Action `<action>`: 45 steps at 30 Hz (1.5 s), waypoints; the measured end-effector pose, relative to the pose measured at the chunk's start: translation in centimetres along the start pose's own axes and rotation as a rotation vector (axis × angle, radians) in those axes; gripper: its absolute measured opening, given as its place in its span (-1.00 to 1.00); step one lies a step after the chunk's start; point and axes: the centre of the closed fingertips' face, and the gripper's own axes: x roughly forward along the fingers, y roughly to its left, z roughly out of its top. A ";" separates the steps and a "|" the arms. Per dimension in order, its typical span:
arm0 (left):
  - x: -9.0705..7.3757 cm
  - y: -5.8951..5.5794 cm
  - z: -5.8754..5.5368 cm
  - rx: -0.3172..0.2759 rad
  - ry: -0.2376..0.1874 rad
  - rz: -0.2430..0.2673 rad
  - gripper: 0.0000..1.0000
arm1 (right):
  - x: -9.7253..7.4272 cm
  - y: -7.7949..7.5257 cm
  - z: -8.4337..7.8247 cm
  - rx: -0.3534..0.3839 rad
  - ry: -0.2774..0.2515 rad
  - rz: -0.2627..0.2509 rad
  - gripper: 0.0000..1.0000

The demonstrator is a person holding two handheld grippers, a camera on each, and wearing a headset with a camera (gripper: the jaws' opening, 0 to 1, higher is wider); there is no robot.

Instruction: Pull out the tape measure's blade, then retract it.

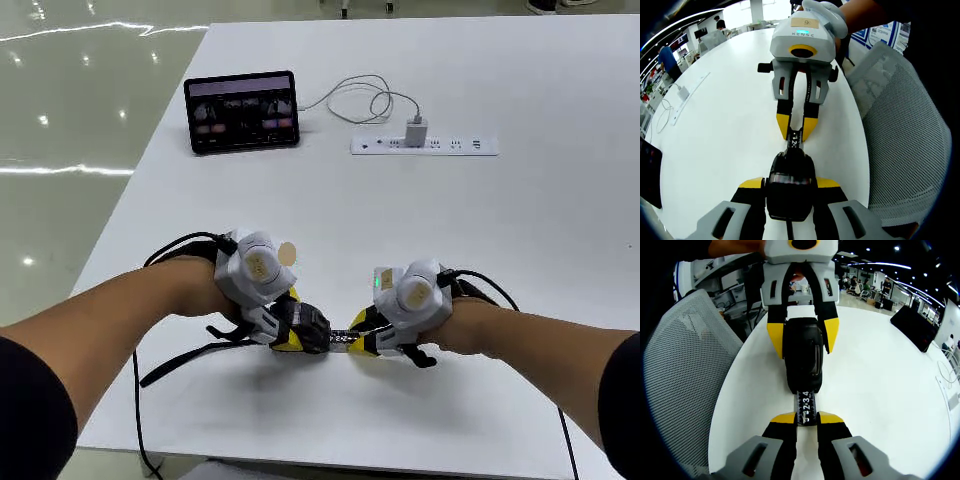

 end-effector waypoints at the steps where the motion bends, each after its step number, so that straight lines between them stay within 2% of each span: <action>1: 0.0 0.0 0.0 -0.001 0.000 0.001 -0.36 | 0.0 0.0 -0.1 0.001 0.000 0.000 -0.80; 45: 0.0 0.2 -0.1 -0.007 0.003 0.007 -0.36 | -1.0 -0.4 -1.3 0.010 0.008 -0.011 -0.80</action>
